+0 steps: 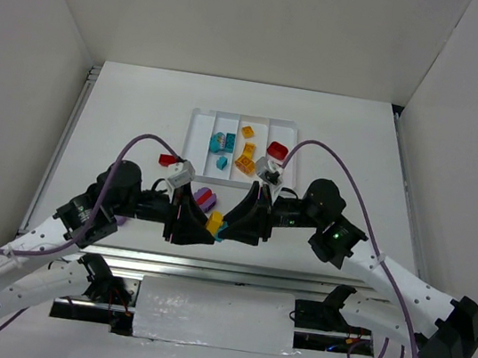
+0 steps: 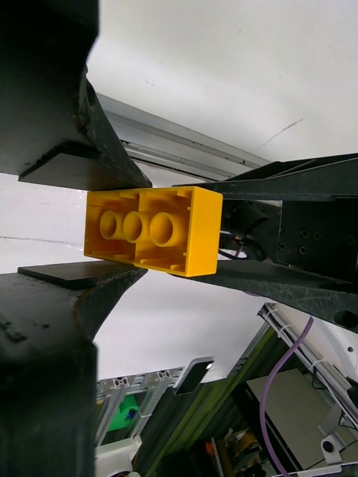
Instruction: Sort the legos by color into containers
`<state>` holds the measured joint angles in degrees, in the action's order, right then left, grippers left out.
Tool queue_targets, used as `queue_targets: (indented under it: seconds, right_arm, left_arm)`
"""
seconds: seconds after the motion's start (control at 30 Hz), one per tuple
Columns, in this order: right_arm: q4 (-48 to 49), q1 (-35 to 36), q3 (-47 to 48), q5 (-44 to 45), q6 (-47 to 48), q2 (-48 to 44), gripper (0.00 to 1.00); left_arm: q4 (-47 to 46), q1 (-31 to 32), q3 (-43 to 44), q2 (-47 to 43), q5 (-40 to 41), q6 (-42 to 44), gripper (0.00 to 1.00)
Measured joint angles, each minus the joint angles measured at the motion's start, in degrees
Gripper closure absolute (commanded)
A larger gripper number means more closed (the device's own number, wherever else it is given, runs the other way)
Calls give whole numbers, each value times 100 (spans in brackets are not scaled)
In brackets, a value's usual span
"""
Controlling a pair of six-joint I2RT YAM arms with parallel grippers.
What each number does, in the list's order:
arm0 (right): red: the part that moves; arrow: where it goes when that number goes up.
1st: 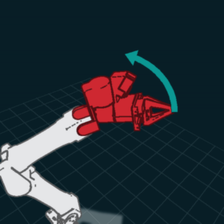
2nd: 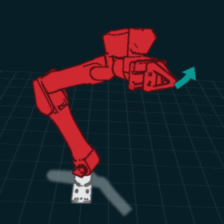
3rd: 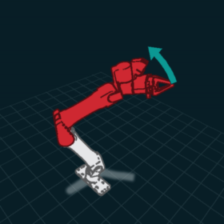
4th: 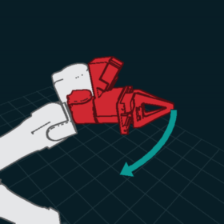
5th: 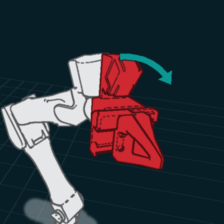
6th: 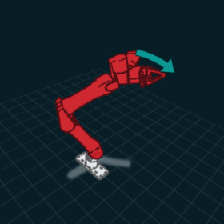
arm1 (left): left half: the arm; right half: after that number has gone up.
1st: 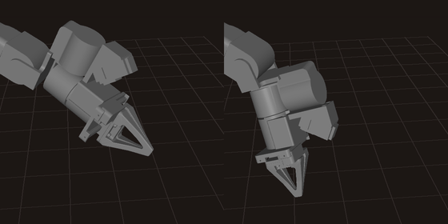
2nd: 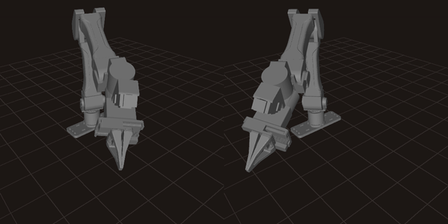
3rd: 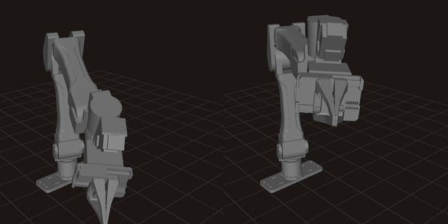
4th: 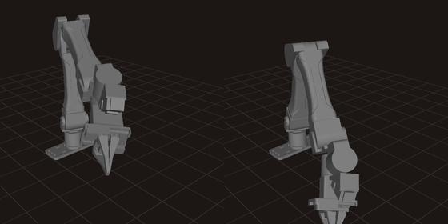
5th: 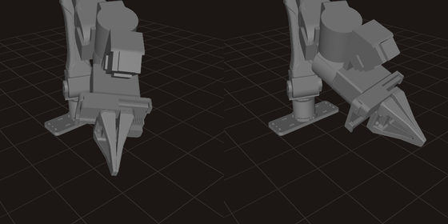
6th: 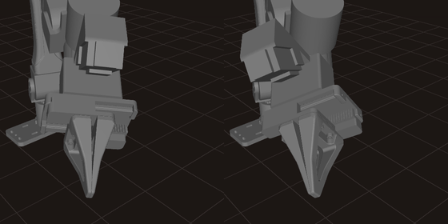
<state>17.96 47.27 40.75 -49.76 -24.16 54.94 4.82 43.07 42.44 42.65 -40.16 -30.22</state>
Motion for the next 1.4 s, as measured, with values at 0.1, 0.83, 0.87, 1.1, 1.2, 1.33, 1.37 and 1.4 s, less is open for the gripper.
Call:
queue_targets:
  seconds: [0.1,0.83,0.87,1.1,1.2,1.33,1.37,1.4]
  right_arm:
    - [0,0,-7,42,13,-2,100]
    - [-1867,-914,2579,5209,-1093,3792,100]
    - [-2122,-905,3174,5407,-1086,4271,100]
    - [-3401,-866,5746,5851,-977,6677,100]
    - [-3674,-852,5829,5794,-938,6983,100]
    - [-3915,-850,6229,5705,-901,7353,100]
    - [-3934,-848,6345,5685,-896,7440,100]
    - [-3974,-846,6500,5661,-890,7547,100]
  left_arm:
    - [7,0,0,-2,13,2,100]
    - [3724,-17,2280,-518,5899,-179,100]
    - [3783,-17,2225,-581,6063,-151,100]
    - [3827,-22,1388,-1163,6701,-76,100]
    - [3880,-26,1239,-1064,6723,15,100]
    - [3812,-61,1200,-1012,6675,81,100]
    - [3799,-63,1196,-1014,6671,131,100]
    - [3790,-68,1193,-1014,6666,151,100]
